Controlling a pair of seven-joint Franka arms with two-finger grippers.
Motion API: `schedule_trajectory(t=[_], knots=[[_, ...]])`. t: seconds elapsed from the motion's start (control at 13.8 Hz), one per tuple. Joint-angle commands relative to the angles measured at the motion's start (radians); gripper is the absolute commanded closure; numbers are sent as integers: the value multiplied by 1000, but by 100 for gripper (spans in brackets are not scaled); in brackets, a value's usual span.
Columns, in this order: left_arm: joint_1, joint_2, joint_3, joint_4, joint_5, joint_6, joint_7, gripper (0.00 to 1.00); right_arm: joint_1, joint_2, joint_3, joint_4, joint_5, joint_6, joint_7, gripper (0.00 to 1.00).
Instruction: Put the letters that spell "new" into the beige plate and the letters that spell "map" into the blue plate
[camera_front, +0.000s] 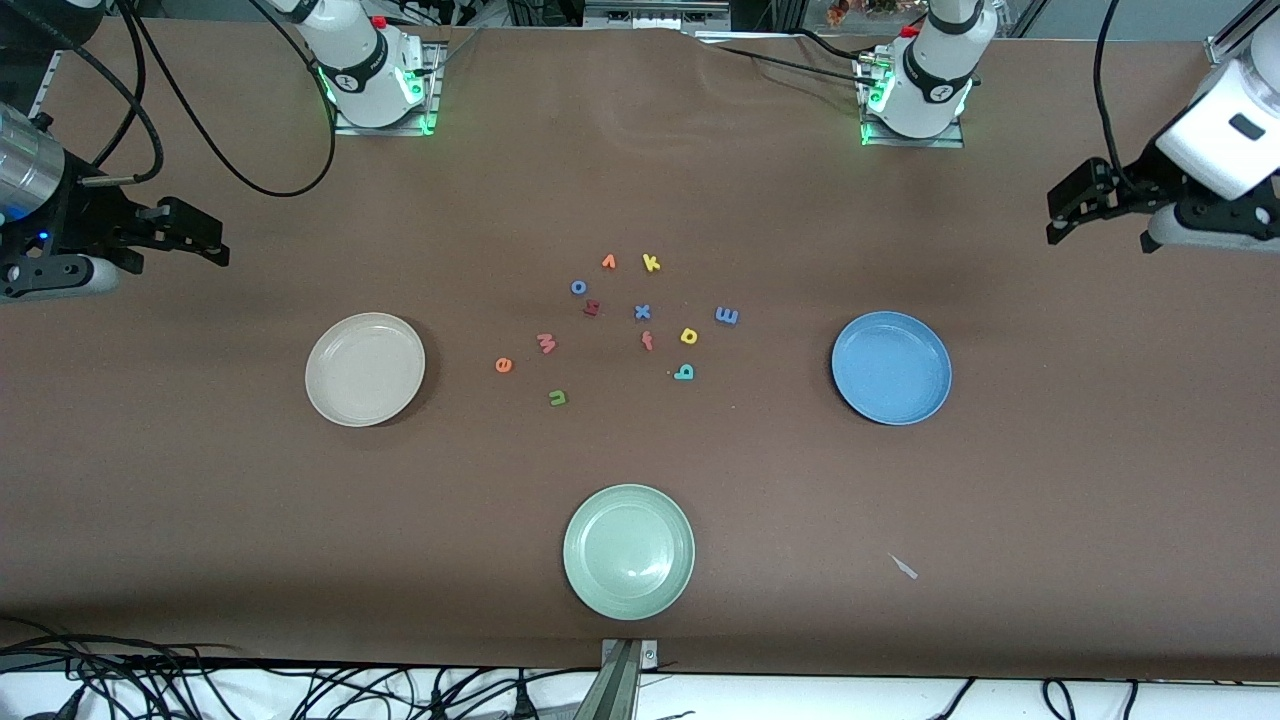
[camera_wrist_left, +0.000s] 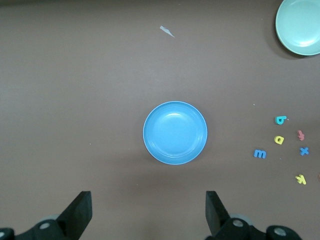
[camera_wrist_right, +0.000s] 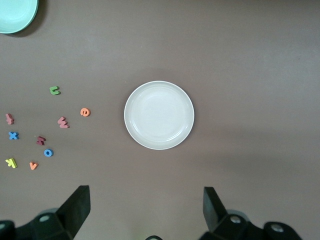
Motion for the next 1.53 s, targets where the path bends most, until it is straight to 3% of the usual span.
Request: schedule_trajectory(t=[0.0,1.45], knots=[[2,-23,-10,-41,16,4,22,0,-3,-24,4,-15,-8,-10,2,0],[38,3,-6,-34,16,-14,19,0,-5,-24,3,-17,-8,-25,-15,0]])
